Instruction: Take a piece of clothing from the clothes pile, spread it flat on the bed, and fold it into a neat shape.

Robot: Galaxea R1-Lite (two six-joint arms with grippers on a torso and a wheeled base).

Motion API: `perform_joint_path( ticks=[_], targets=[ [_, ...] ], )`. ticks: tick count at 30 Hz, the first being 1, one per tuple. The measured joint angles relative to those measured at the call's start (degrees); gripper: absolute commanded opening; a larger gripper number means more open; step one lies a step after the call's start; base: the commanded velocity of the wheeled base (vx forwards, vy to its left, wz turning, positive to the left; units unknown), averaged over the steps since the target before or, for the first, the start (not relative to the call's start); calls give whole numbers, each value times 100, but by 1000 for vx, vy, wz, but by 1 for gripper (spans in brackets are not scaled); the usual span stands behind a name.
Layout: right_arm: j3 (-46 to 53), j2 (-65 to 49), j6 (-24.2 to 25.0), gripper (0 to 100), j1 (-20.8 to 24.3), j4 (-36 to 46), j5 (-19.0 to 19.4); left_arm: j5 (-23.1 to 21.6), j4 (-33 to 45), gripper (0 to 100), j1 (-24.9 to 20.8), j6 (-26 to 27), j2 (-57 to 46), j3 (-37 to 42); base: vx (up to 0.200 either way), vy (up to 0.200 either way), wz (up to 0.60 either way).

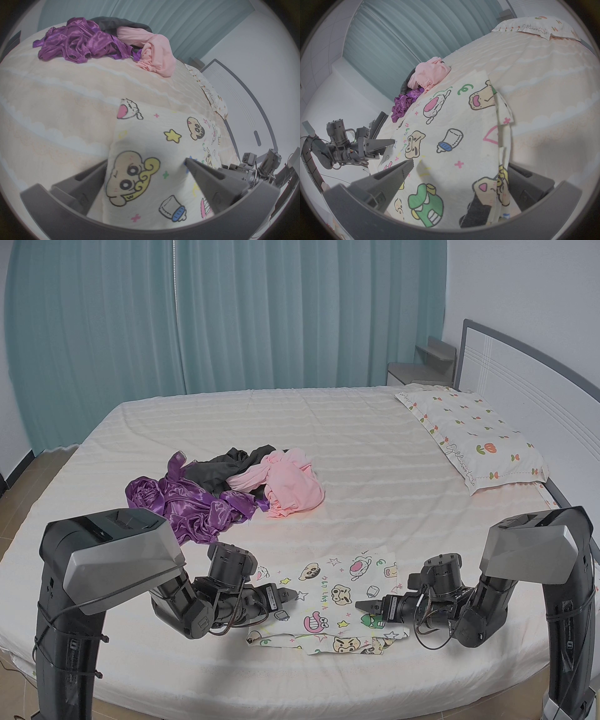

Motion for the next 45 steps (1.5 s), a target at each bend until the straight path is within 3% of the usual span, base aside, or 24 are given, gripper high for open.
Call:
perform_joint_path(
  ticks=[20, 45],
  targets=[
    [-80, -12, 165, 0, 45, 20, -27, -38, -30, 0, 9, -38, -148, 193, 0, 0, 0],
    [-61, -54, 165, 0, 48, -33, -51, 23, -56, 0, 140, -2, -338, 457, 0, 200, 0]
  ],
)
